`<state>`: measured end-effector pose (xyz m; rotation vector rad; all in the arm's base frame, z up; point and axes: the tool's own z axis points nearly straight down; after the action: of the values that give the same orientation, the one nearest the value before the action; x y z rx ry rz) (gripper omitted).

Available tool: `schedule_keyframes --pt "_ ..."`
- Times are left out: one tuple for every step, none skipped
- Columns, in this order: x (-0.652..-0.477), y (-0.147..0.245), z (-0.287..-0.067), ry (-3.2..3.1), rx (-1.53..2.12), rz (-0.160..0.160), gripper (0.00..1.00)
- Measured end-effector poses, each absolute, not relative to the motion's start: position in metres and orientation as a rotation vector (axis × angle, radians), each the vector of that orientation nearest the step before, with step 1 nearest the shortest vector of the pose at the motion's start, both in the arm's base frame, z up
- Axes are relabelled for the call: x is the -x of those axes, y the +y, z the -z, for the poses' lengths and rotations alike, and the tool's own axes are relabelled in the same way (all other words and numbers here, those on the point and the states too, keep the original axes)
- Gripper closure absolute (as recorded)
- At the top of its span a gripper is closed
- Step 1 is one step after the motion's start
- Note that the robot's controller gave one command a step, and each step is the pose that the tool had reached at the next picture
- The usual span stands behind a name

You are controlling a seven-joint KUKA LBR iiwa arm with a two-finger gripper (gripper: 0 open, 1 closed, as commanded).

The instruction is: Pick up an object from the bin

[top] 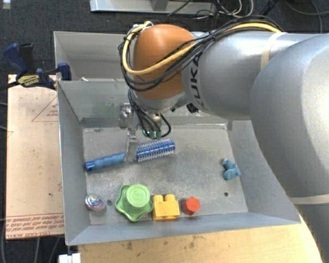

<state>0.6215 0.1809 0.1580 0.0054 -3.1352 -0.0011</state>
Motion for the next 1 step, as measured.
schedule_keyframes --pt "-0.5934 0.1415 -0.0651 -3.134 -0.048 -0.002 0.00"
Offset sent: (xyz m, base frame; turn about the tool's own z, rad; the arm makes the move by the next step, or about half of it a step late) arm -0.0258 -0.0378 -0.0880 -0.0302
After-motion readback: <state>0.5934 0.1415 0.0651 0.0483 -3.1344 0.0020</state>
